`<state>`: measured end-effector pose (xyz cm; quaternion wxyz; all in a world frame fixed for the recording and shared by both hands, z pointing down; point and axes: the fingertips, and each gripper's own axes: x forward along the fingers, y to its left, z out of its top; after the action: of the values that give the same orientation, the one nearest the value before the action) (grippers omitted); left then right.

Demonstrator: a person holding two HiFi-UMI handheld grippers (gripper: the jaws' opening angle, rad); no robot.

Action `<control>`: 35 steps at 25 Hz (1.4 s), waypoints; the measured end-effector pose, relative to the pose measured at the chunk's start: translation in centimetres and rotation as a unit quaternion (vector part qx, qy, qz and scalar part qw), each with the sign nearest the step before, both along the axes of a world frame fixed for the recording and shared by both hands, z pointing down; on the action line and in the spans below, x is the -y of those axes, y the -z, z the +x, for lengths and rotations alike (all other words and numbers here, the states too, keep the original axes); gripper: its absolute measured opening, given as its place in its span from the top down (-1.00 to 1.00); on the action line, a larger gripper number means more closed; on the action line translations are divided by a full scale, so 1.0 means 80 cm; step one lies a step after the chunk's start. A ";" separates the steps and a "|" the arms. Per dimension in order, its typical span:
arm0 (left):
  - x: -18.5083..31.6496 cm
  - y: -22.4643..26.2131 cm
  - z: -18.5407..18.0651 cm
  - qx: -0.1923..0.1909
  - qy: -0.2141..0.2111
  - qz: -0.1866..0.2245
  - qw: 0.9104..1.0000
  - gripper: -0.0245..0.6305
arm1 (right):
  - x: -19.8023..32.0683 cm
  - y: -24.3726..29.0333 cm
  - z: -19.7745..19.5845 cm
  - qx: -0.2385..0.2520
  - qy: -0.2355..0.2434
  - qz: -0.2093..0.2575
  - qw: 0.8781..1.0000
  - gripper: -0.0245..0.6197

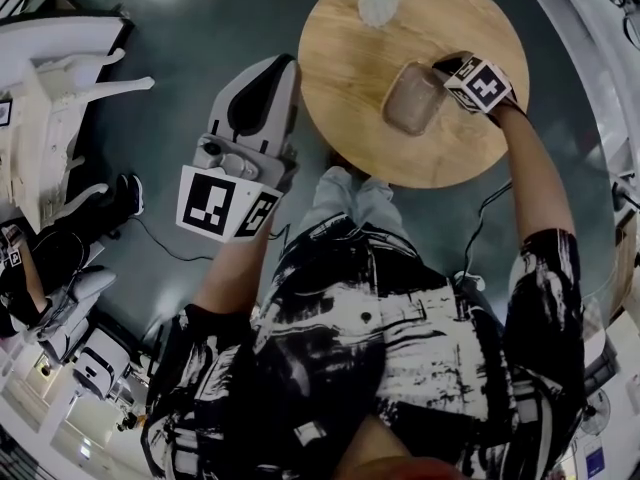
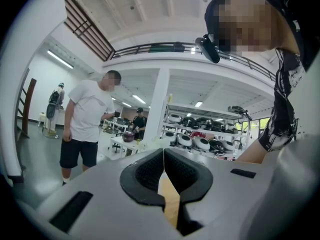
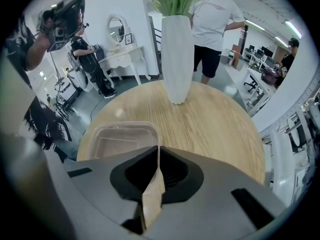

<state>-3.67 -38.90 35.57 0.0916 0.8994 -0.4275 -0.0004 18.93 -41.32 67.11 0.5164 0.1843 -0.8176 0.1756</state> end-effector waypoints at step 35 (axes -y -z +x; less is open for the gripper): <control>-0.054 0.114 0.066 -0.026 -0.090 0.096 0.991 0.92 | -0.072 0.383 0.067 0.131 -0.192 0.343 0.910 0.88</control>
<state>1.60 -34.61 26.41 0.0157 0.9386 -0.3400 -0.0568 24.33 -35.57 36.51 0.2659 0.4787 -0.8367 0.0020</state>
